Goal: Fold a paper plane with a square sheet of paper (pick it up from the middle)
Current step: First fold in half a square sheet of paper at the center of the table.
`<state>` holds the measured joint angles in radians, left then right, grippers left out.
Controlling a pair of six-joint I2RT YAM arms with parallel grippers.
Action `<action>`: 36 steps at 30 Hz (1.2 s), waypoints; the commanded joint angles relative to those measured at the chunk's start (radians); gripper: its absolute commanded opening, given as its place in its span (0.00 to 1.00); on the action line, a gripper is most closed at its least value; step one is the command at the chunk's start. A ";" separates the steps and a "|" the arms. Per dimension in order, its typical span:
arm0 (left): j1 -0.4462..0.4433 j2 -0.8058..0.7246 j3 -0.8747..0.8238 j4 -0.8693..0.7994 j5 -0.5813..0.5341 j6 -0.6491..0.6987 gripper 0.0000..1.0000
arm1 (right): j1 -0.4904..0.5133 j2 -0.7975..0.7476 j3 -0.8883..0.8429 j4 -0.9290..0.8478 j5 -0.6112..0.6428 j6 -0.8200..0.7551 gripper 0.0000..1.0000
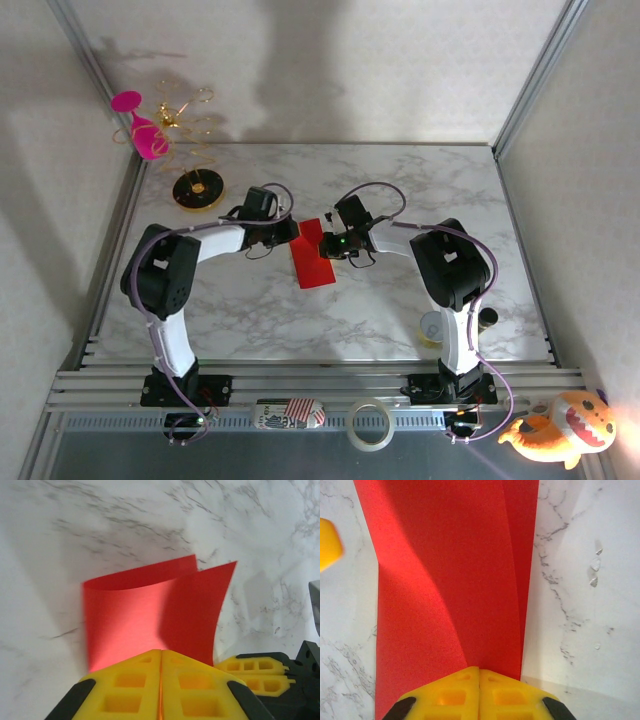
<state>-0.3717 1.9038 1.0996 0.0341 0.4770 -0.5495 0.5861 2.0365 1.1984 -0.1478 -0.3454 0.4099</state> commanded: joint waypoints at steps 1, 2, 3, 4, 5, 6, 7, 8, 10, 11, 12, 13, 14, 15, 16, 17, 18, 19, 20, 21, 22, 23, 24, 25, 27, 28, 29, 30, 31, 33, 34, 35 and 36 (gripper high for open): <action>-0.001 0.059 0.046 0.013 0.004 -0.018 0.08 | -0.025 0.153 -0.084 -0.232 0.281 -0.028 0.08; -0.001 0.068 0.053 0.012 -0.002 -0.018 0.08 | -0.025 0.153 -0.087 -0.233 0.280 -0.029 0.09; 0.002 0.078 0.061 0.009 -0.004 -0.015 0.08 | -0.024 0.152 -0.086 -0.233 0.281 -0.029 0.08; 0.007 0.088 0.067 0.007 -0.005 -0.012 0.08 | -0.025 0.151 -0.088 -0.236 0.283 -0.031 0.08; 0.015 0.099 0.068 0.006 -0.014 -0.012 0.08 | -0.025 0.151 -0.090 -0.236 0.286 -0.031 0.08; 0.023 0.108 0.067 0.006 -0.017 -0.011 0.08 | -0.024 0.152 -0.091 -0.237 0.287 -0.032 0.08; 0.033 0.119 0.064 0.004 -0.020 -0.008 0.08 | -0.025 0.152 -0.092 -0.236 0.289 -0.033 0.08; 0.043 0.128 0.061 0.000 -0.023 -0.002 0.08 | -0.025 0.151 -0.094 -0.237 0.289 -0.035 0.08; 0.064 0.147 0.058 -0.024 -0.052 0.022 0.08 | -0.025 0.150 -0.100 -0.240 0.297 -0.038 0.08; 0.073 0.152 0.061 -0.047 -0.077 0.035 0.08 | -0.025 0.149 -0.102 -0.238 0.299 -0.041 0.08; 0.086 0.158 0.063 -0.071 -0.113 0.050 0.08 | -0.025 0.147 -0.103 -0.238 0.301 -0.044 0.08; 0.101 0.160 0.063 -0.090 -0.143 0.057 0.08 | -0.024 0.145 -0.106 -0.236 0.298 -0.047 0.09; 0.114 0.159 0.062 -0.105 -0.176 0.058 0.08 | -0.024 0.142 -0.108 -0.233 0.298 -0.051 0.08; 0.128 0.155 0.063 -0.116 -0.199 0.060 0.08 | -0.024 0.140 -0.109 -0.232 0.297 -0.056 0.08; 0.139 0.147 0.063 -0.122 -0.217 0.062 0.08 | -0.025 0.140 -0.108 -0.232 0.298 -0.060 0.08; 0.145 0.135 0.063 -0.124 -0.227 0.060 0.08 | -0.025 0.141 -0.107 -0.233 0.300 -0.067 0.08; 0.149 0.120 0.066 -0.124 -0.227 0.062 0.08 | -0.025 0.141 -0.104 -0.237 0.304 -0.075 0.08; 0.152 0.102 0.069 -0.125 -0.227 0.063 0.08 | -0.024 0.143 -0.102 -0.240 0.305 -0.081 0.08; 0.154 0.087 0.074 -0.126 -0.226 0.064 0.08 | -0.025 0.142 -0.102 -0.242 0.306 -0.091 0.08; 0.152 0.074 0.082 -0.131 -0.222 0.066 0.08 | -0.025 0.142 -0.100 -0.244 0.306 -0.098 0.08; 0.153 0.060 0.089 -0.132 -0.212 0.069 0.08 | -0.024 0.143 -0.096 -0.249 0.309 -0.104 0.09; 0.152 0.049 0.095 -0.135 -0.205 0.069 0.08 | -0.025 0.145 -0.093 -0.251 0.312 -0.110 0.08; 0.152 0.037 0.099 -0.137 -0.198 0.069 0.08 | -0.025 0.146 -0.090 -0.255 0.315 -0.117 0.08; 0.150 0.023 0.099 -0.134 -0.182 0.069 0.08 | -0.025 0.145 -0.086 -0.257 0.318 -0.124 0.08; 0.141 -0.003 0.092 -0.119 -0.146 0.062 0.09 | -0.025 0.143 -0.084 -0.258 0.318 -0.131 0.08; 0.133 -0.017 0.086 -0.105 -0.122 0.059 0.09 | -0.025 0.143 -0.085 -0.259 0.315 -0.133 0.08; 0.123 -0.025 0.081 -0.094 -0.103 0.055 0.09 | -0.025 0.144 -0.084 -0.259 0.315 -0.135 0.08; 0.112 -0.032 0.076 -0.078 -0.083 0.047 0.09 | -0.025 0.144 -0.083 -0.259 0.314 -0.137 0.08; 0.099 -0.033 0.072 -0.065 -0.066 0.039 0.09 | -0.024 0.146 -0.083 -0.262 0.315 -0.137 0.08; 0.079 -0.019 0.077 -0.052 -0.050 0.027 0.09 | -0.025 0.148 -0.083 -0.263 0.315 -0.143 0.08; 0.070 -0.006 0.083 -0.050 -0.049 0.026 0.09 | -0.025 0.149 -0.084 -0.261 0.314 -0.143 0.08; 0.061 0.012 0.094 -0.051 -0.051 0.025 0.09 | -0.025 0.149 -0.083 -0.260 0.314 -0.146 0.08; 0.054 0.033 0.106 -0.057 -0.052 0.023 0.09 | -0.024 0.151 -0.082 -0.260 0.315 -0.147 0.08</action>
<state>-0.2962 1.9018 1.1721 -0.0227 0.3965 -0.5087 0.5919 2.0392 1.1999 -0.1181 -0.3065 0.2985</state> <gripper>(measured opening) 0.089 0.085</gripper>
